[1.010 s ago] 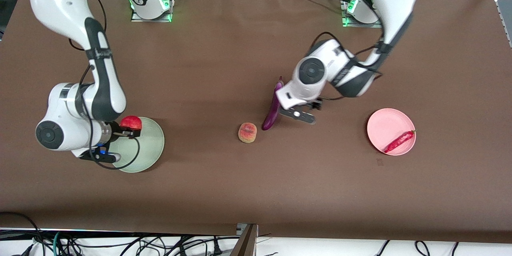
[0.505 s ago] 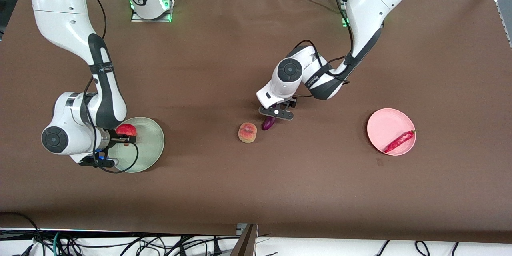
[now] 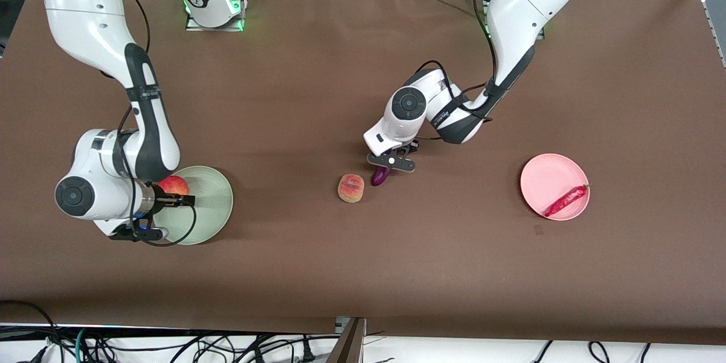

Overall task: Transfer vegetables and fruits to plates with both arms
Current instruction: 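Carry the pomegranate onto the green plate while the left gripper reaches the eggplant, then grasp the eggplant with the left gripper while the right gripper moves to the peach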

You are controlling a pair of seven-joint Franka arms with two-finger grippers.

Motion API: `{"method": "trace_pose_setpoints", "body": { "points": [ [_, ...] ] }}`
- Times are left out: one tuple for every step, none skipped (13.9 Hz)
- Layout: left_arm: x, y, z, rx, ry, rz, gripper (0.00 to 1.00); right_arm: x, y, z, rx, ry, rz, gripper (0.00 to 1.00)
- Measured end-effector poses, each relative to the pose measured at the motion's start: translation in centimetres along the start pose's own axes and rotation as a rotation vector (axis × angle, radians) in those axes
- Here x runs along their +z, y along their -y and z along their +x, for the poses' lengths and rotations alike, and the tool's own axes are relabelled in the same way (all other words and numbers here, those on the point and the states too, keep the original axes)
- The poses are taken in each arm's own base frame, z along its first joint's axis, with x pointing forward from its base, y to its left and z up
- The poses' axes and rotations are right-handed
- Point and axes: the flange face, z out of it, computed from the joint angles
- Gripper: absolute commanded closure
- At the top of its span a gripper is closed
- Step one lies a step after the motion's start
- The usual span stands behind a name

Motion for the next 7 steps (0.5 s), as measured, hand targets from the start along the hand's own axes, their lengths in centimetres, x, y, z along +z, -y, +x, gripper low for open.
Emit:
{"method": "trace_pose_setpoints", "body": {
  "points": [
    [-0.2,0.5,0.3,-0.008,0.005,0.009,1.00,-1.2,2.4,-0.2,-0.014,-0.013,0.000,0.00],
    [-0.8,1.1,0.7,-0.018,0.016,0.026,1.00,-2.1,4.7,-0.5,-0.007,-0.021,-0.001,0.00],
    [-1.9,1.8,1.1,-0.030,0.030,0.052,1.00,-2.6,6.8,-0.8,0.012,-0.028,-0.002,0.00],
    [-3.7,2.9,1.6,-0.047,0.045,0.088,1.00,-3.1,8.6,-1.1,0.033,-0.036,-0.001,0.00],
    [-6.1,4.6,2.1,-0.069,0.056,0.124,1.00,-3.6,10.4,-1.3,0.057,-0.046,0.003,0.00],
    [-8.8,6.9,2.7,-0.086,0.066,0.159,1.00,-4.1,12.7,-1.6,0.096,-0.059,0.010,0.00],
    [-11.4,9.7,3.1,-0.086,0.085,0.192,1.00,-4.7,15.4,-1.9,0.150,-0.079,0.020,0.00]
  ]
}}
